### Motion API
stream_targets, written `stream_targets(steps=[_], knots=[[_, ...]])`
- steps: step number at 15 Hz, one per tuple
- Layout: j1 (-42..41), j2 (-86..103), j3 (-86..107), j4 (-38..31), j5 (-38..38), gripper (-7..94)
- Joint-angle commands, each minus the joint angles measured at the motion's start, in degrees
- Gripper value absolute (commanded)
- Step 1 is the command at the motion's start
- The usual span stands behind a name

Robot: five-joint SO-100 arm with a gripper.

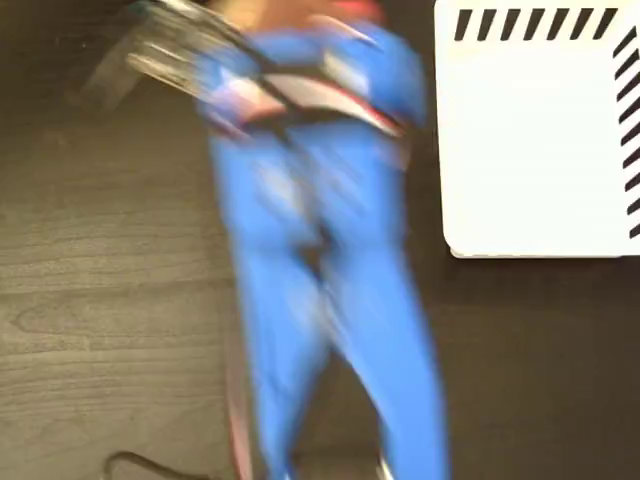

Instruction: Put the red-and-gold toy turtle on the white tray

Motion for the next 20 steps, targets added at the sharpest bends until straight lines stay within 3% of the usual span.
stream_targets(steps=[1,4,6,9,13,20], knots=[[11.78,8.96,1.85,-0.44,-11.51,0],[21.27,2.99,0.44,-2.11,-22.06,0],[23.55,-4.04,-0.44,-6.15,-27.42,0],[25.14,-12.92,-5.36,-6.77,-32.78,0],[24.43,-20.30,-10.72,-4.66,-32.96,0],[23.91,-25.40,-10.63,-8.09,-32.26,0]])
